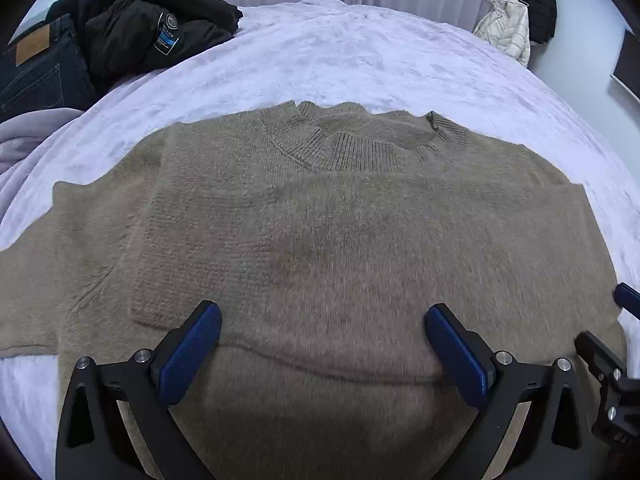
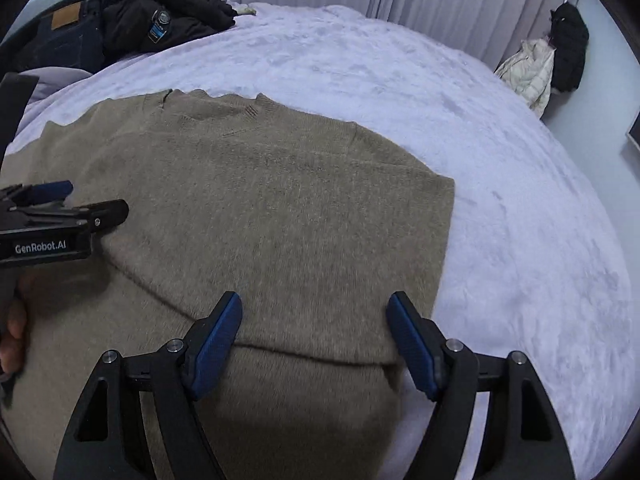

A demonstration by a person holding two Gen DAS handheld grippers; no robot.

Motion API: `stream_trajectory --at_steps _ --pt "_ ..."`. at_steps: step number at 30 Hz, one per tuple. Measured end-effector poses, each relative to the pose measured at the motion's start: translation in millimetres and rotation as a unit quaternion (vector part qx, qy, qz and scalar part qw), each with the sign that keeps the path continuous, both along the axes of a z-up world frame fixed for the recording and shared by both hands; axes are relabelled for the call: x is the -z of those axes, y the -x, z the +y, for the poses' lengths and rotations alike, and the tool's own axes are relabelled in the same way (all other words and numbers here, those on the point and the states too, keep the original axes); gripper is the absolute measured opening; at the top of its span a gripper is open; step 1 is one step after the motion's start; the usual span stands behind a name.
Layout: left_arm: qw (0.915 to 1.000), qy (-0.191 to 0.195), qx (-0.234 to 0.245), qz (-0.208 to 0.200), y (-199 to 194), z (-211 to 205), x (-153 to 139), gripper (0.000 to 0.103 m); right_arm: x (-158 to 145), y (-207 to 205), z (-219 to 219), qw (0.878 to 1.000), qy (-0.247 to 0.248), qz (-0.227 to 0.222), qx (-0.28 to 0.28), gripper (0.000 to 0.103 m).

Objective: Fold small clothes

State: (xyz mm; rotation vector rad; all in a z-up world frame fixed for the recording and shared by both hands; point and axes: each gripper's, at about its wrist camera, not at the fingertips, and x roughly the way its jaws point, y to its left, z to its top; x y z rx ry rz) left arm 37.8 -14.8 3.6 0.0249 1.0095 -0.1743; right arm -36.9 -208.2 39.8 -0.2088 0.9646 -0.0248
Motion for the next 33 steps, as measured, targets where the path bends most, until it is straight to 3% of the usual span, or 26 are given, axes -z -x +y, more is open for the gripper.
stream_trajectory --at_steps 5,8,11,15,18,21,23,27,28,30,31,33 --pt "0.9975 0.064 -0.027 0.007 18.3 23.8 -17.6 0.103 -8.9 35.5 17.6 0.999 0.036 0.017 -0.02 0.083" --pt "0.9972 0.067 -0.032 -0.012 12.3 22.6 -30.3 0.103 -34.7 32.2 18.2 1.0 0.0 -0.017 -0.025 0.083" --pt "0.9981 0.057 -0.022 0.0 -14.0 8.2 -29.4 0.103 -46.3 -2.4 19.2 0.999 -0.015 -0.033 -0.002 0.083" --pt "0.998 0.012 -0.025 0.056 -37.8 3.5 1.5 0.103 -20.6 -70.2 16.7 0.998 -0.027 0.006 0.063 0.083" --pt "0.999 0.007 -0.026 0.035 -25.5 14.6 -7.2 0.103 12.7 -94.5 18.0 0.99 -0.045 0.064 0.12 0.083" --pt "0.9987 0.012 -0.047 0.014 -12.8 40.0 -18.1 0.103 12.6 -91.4 46.2 0.991 -0.007 0.03 0.129 0.084" --pt "0.9962 0.03 -0.081 0.011 -8.0 67.4 -22.5 0.103 13.9 -91.3 70.8 0.993 0.01 0.024 0.117 0.084" --pt "0.9809 0.138 -0.136 0.016 6.5 123.9 -27.5 0.103 13.6 -85.3 114.1 0.995 0.055 0.005 0.082 0.084" --pt "0.9782 0.148 -0.145 0.013 9.2 129.7 -28.5 0.103 11.5 -81.7 120.3 0.996 0.05 0.005 0.069 0.084" --pt "0.9775 0.147 -0.151 0.01 15.3 131.3 -32.5 0.103 3.0 -77.4 121.3 0.998 0.029 0.006 0.046 0.084" --pt "0.978 0.149 -0.147 0.006 18.3 127.8 -34.8 0.103 -4.6 -71.8 114.4 0.999 -0.014 0.01 0.029 0.084" --pt "0.9801 0.153 -0.127 0.0 22.4 115.4 -36.7 0.103 -16.9 -58.6 97.8 0.997 -0.062 0.001 0.045 0.084"
